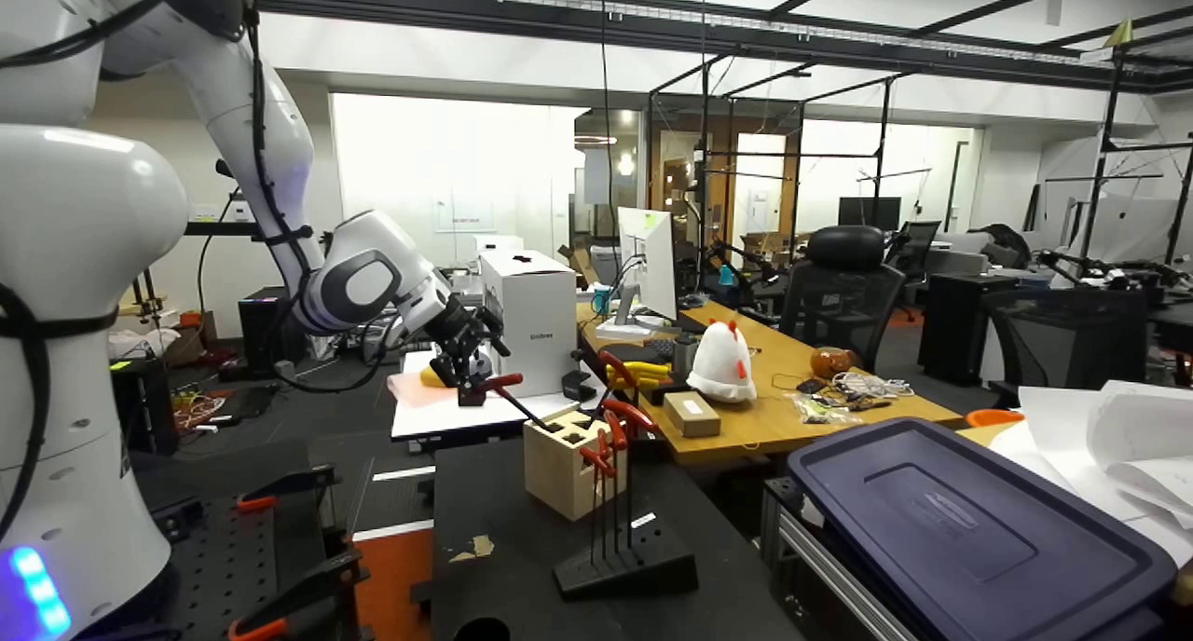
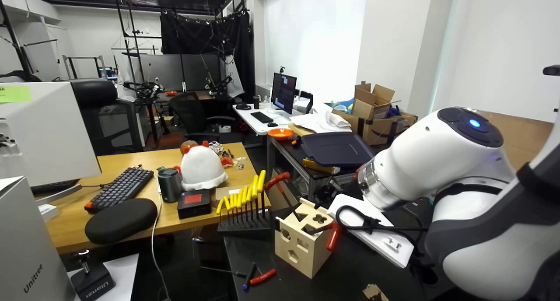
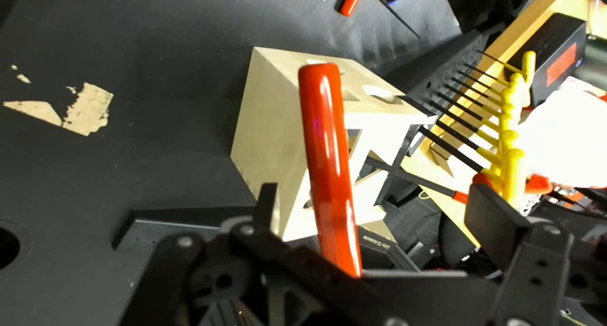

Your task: Pick up the orange object and put it on the holder.

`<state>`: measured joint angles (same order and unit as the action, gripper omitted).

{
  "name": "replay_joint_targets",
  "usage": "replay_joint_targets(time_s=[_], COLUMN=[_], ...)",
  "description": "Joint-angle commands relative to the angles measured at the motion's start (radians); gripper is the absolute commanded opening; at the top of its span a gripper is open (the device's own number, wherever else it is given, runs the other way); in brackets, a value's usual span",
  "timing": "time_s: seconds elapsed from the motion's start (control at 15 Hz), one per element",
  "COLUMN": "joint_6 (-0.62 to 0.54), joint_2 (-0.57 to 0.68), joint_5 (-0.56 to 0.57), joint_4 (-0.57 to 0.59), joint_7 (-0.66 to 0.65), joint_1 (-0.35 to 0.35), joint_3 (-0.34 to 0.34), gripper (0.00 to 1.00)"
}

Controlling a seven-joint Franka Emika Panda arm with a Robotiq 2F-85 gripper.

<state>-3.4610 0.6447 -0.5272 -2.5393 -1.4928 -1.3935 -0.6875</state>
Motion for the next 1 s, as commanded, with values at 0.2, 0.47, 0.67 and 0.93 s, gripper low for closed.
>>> replay_joint_targets(time_s=[0.2,0.47,0.67,0.93], joint_6=[0.000,0.000,0.000,0.000], joint_2=[-0.044,-0.023,-0.025,-0.027], joint_5=[0.144,0.128,0.138,0.163], joint_4=[-0.013,-0.013,-0.004,0.001], joint_7=[-0.055,-0.048,-0.046,-0.040], joint_1=[0.171,0.166,0.176,0.198], joint_3=[0.099,0.080,0.091,0.113], gripper=[1.00,1.00,1.00,1.00])
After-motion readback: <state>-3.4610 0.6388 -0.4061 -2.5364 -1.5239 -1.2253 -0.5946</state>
